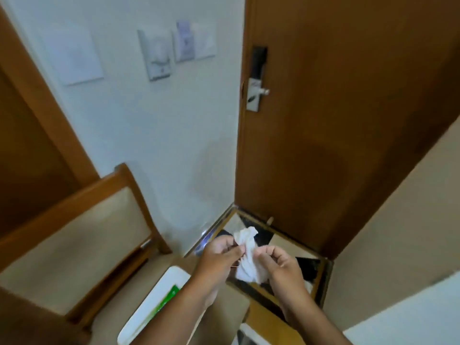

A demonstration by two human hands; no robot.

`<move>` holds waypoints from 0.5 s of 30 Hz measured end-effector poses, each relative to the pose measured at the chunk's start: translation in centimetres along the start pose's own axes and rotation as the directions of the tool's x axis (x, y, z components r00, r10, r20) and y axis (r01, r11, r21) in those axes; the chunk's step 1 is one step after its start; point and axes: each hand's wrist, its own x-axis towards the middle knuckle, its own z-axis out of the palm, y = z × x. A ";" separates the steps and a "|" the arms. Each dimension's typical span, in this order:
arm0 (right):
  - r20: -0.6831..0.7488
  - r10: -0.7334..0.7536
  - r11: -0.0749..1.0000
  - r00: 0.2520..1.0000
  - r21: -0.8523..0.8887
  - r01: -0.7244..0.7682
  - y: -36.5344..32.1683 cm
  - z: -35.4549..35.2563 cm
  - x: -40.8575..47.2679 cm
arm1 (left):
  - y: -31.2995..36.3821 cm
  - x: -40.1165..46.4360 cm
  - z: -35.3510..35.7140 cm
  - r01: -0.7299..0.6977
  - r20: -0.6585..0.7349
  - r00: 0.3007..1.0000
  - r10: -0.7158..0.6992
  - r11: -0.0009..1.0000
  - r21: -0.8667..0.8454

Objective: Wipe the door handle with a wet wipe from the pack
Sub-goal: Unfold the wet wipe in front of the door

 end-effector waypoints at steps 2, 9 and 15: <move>-0.036 -0.104 0.990 0.994 -0.104 0.100 -2.1 -1.9 -0.4 | 2.7 0.1 2.0 -0.065 0.025 0.998 0.064 0.997 0.035; -0.232 -0.247 0.951 0.941 -0.245 0.189 -6.5 -8.1 3.8 | 9.8 3.8 7.8 -0.168 -0.063 0.983 0.170 0.985 0.042; 0.023 -0.291 0.955 0.956 -0.048 0.292 -11.0 -12.7 8.1 | 14.1 8.2 12.2 -0.283 -0.015 0.959 0.284 0.958 0.041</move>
